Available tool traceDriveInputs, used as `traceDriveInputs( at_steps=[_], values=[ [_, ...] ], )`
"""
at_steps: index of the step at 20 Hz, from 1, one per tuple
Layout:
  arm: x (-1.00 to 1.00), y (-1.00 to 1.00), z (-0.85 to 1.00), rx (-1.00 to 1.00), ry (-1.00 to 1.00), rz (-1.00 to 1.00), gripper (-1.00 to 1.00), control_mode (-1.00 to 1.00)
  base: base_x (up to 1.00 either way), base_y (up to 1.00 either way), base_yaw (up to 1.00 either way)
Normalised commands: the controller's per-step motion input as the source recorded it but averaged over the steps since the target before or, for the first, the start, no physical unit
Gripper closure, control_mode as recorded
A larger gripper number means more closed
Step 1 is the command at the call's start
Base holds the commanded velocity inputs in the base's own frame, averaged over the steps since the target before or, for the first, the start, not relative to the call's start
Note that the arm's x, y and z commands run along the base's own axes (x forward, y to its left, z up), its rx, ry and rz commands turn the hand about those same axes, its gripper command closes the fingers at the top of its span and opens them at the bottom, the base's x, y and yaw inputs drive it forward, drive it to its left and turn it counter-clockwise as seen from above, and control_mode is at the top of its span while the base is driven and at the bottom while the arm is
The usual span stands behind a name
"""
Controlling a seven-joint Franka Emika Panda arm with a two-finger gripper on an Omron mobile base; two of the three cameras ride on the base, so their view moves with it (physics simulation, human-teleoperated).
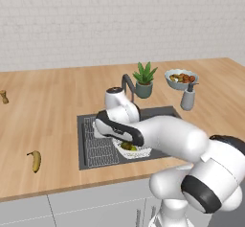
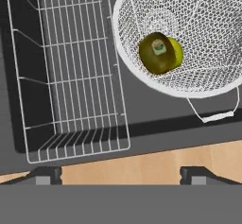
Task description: Put the colander in the sink, put the banana, pear, kiwi in the colander, and turn on the sink faucet and pour water over the colander.
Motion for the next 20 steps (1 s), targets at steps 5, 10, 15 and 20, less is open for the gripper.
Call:
traceDriveInputs(
  at_steps=[5,10,15,20],
  values=[
    [0.00,0.75,0.20,0.00,0.00,0.00,-1.00,-1.00,0.00,0.00,0.00],
    [0.00,0.67,0.05,0.00,0.00,0.00,-1.00,-1.00,0.00,0.00,0.00],
    [0.00,0.67,0.00,0.00,0.01,0.00,-1.00,-1.00,0.00,0.00,0.00],
    [0.01,0.44,0.00,0.00,0.04,0.00,-1.00,-1.00,0.00,0.00,0.00]
  ],
)
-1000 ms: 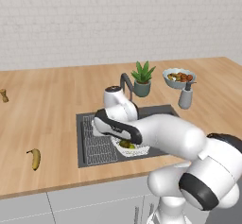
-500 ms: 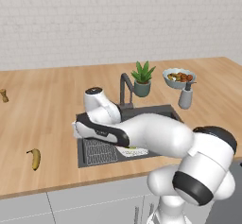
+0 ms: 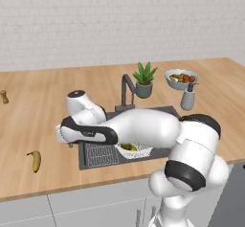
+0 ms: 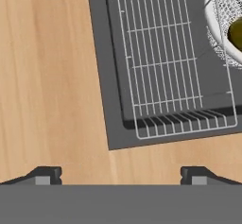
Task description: Put the colander in the sink, put the banana, pear, kiwi in the colander, and turn on the sink faucet and pour water over the colander.
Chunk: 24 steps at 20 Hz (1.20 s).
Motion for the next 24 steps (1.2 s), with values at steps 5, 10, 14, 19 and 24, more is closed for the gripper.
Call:
traceDriveInputs(
  at_steps=[5,10,14,19,24],
  values=[
    [0.15,0.55,-0.15,0.00,0.01,0.01,-1.00,-1.00,0.00,0.00,0.00],
    [0.08,0.57,-0.16,0.00,0.01,0.13,-1.00,-1.00,0.00,0.00,0.00],
    [0.08,0.61,-0.14,0.00,0.04,0.18,-1.00,-1.00,0.00,0.00,0.00],
    [0.13,0.61,-0.07,-0.01,0.04,0.13,-1.00,-1.00,0.00,0.00,0.00],
    [0.18,0.41,-0.07,-0.03,0.00,0.01,-1.00,-1.00,0.00,0.00,0.00]
  ],
)
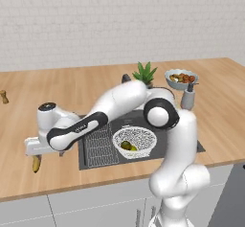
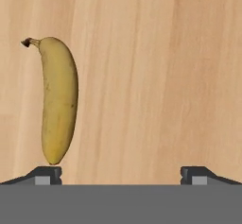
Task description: Put the colander in the sink, put the banana, pear, kiwi in the colander, and turn on the sink faucet and pour water over the colander.
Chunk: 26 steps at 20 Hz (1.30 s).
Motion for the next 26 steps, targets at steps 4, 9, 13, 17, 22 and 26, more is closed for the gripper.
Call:
traceDriveInputs(
  at_steps=[4,9,13,17,22,26],
  values=[
    [0.18,0.23,0.00,-0.07,0.00,0.00,-1.00,-1.00,0.00,0.00,0.00],
    [0.31,0.10,-0.01,-0.02,0.00,0.00,-1.00,-1.00,0.00,0.00,0.00],
    [0.35,0.00,-0.12,0.00,0.00,0.00,-1.00,-1.00,0.00,0.00,0.00],
    [0.16,0.05,-0.25,0.00,0.03,0.00,-1.00,-1.00,0.00,0.00,0.00],
    [0.01,0.08,-0.32,0.00,0.04,0.00,-1.00,-1.00,0.00,0.00,0.00],
    [0.00,0.06,-0.22,0.00,0.02,0.00,-1.00,-1.00,0.00,0.00,0.00]
  ],
)
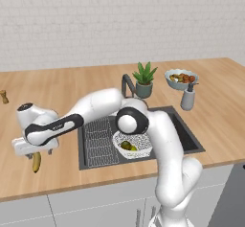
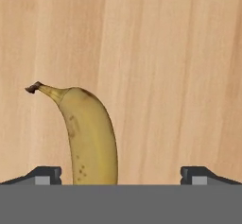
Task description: Put the colander in the sink, put the banana, pear, kiwi in the colander, and turn on the sink faucet and pour water over the colander.
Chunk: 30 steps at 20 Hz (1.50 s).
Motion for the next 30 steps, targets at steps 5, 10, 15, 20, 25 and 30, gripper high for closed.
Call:
traceDriveInputs(
  at_steps=[5,10,15,20,25,30],
  values=[
    [0.00,0.08,-0.23,-0.02,0.02,0.00,-1.00,-1.00,0.00,0.00,0.00],
    [0.00,0.11,-0.22,-0.03,0.02,0.00,-1.00,-1.00,0.00,0.00,0.00],
    [0.00,0.10,-0.22,-0.03,0.01,0.00,1.00,-1.00,0.00,0.00,0.00],
    [0.00,0.00,0.00,0.00,0.00,0.00,1.00,-1.00,0.00,0.00,0.00],
    [0.00,-0.06,0.00,0.00,0.00,0.00,1.00,-1.00,0.00,0.00,0.00],
    [0.00,-0.63,0.20,0.00,0.00,0.00,1.00,-1.00,0.00,0.00,0.00]
  ],
)
